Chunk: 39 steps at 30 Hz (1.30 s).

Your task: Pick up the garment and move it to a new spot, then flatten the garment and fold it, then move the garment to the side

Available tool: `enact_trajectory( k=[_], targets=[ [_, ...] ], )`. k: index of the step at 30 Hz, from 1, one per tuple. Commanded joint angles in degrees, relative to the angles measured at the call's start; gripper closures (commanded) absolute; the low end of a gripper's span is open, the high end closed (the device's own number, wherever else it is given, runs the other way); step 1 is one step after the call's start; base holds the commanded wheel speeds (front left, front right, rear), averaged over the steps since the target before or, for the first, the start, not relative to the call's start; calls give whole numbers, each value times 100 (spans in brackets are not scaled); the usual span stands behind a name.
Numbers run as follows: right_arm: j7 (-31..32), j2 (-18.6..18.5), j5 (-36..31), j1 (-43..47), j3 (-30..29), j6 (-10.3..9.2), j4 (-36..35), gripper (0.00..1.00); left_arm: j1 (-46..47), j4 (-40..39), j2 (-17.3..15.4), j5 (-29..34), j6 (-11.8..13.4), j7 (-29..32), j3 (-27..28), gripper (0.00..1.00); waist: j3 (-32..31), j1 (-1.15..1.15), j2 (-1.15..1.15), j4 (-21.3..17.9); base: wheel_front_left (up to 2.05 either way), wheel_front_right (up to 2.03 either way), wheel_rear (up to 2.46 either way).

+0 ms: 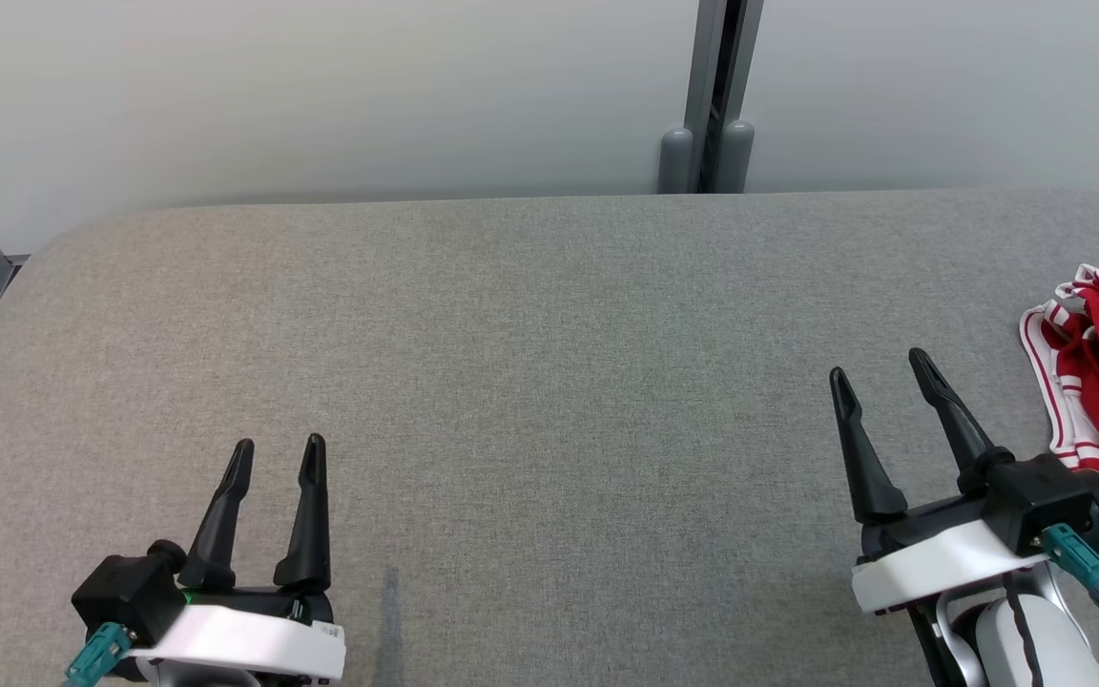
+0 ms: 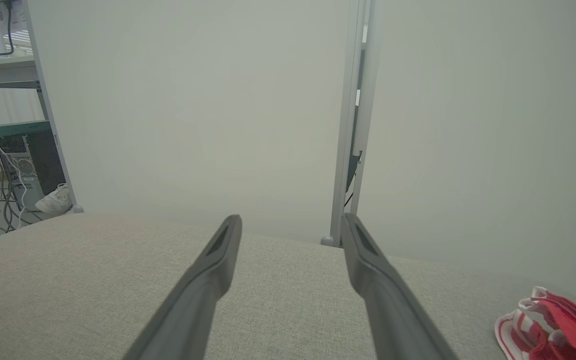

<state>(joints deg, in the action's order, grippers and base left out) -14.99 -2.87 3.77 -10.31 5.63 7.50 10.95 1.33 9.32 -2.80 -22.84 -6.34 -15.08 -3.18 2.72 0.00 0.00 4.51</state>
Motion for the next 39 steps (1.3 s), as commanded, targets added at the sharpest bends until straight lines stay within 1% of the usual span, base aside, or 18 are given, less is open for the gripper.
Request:
enact_trajectory(
  k=[1,17,25,35,36,39],
  targets=[
    [-32,-14,40,-28,-18,-2,14,0,-5,-3,-26,-26,33,1,2,0,2,0,0,1,0,0,0],
    [-32,-14,-1,-104,-9,-2,45,0,35,78,-26,-7,126,1,7,0,14,0,0,29,0,0,0],
    [-32,-14,-3,-110,19,-2,60,0,48,95,-26,-48,126,1,8,0,30,0,0,53,0,0,0],
    [-32,-14,-30,-158,48,-2,75,0,43,65,-27,-167,62,1,17,0,43,0,0,52,0,0,0],
    [0,1,-26,-98,50,0,74,100,7,66,1,-161,84,0,2,100,44,0,0,53,0,0,0],
    [15,14,-17,-46,47,0,151,100,-16,139,11,-170,85,3,2,100,49,0,0,54,0,0,0]
  ],
)
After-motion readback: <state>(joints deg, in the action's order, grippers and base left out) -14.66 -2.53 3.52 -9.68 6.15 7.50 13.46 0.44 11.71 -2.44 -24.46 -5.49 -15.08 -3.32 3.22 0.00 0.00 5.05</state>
